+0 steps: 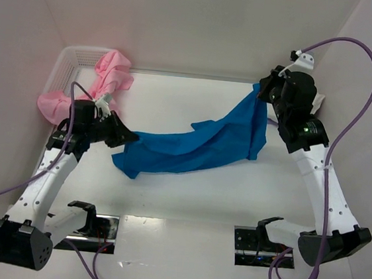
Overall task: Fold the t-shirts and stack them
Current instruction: Flatten out the tshirt
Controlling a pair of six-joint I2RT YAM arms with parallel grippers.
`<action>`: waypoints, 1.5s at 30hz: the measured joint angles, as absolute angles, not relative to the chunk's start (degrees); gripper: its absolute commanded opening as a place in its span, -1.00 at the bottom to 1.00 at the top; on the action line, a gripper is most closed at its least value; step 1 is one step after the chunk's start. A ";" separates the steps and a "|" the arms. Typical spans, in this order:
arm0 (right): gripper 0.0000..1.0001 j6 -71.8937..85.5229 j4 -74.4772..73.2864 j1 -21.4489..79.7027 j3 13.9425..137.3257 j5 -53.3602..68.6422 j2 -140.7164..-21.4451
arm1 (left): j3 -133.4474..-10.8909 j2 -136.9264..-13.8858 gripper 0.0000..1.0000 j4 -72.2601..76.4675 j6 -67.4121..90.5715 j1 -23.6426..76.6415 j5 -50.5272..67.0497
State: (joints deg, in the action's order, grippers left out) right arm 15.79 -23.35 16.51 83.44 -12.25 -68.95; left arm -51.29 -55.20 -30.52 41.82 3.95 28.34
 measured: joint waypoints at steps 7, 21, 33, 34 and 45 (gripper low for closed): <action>-1.00 15.33 -20.97 16.51 83.20 -12.25 -71.42 | -51.22 -58.02 -1.00 -20.64 58.52 3.99 42.24; -1.00 14.02 -19.03 16.51 82.87 -12.43 -72.05 | -50.11 -57.08 -1.00 -21.80 55.92 2.52 28.16; -1.00 13.82 -18.37 16.51 81.54 -11.05 -72.64 | -53.82 -59.00 0.55 -38.79 34.52 2.57 13.74; -1.00 13.82 -18.37 16.51 81.49 -11.05 -72.71 | -55.81 -60.01 0.55 -39.57 32.58 2.83 13.10; -1.00 13.96 -18.13 16.51 80.86 -10.26 -74.32 | -65.43 -80.68 0.80 -45.17 16.21 28.14 5.15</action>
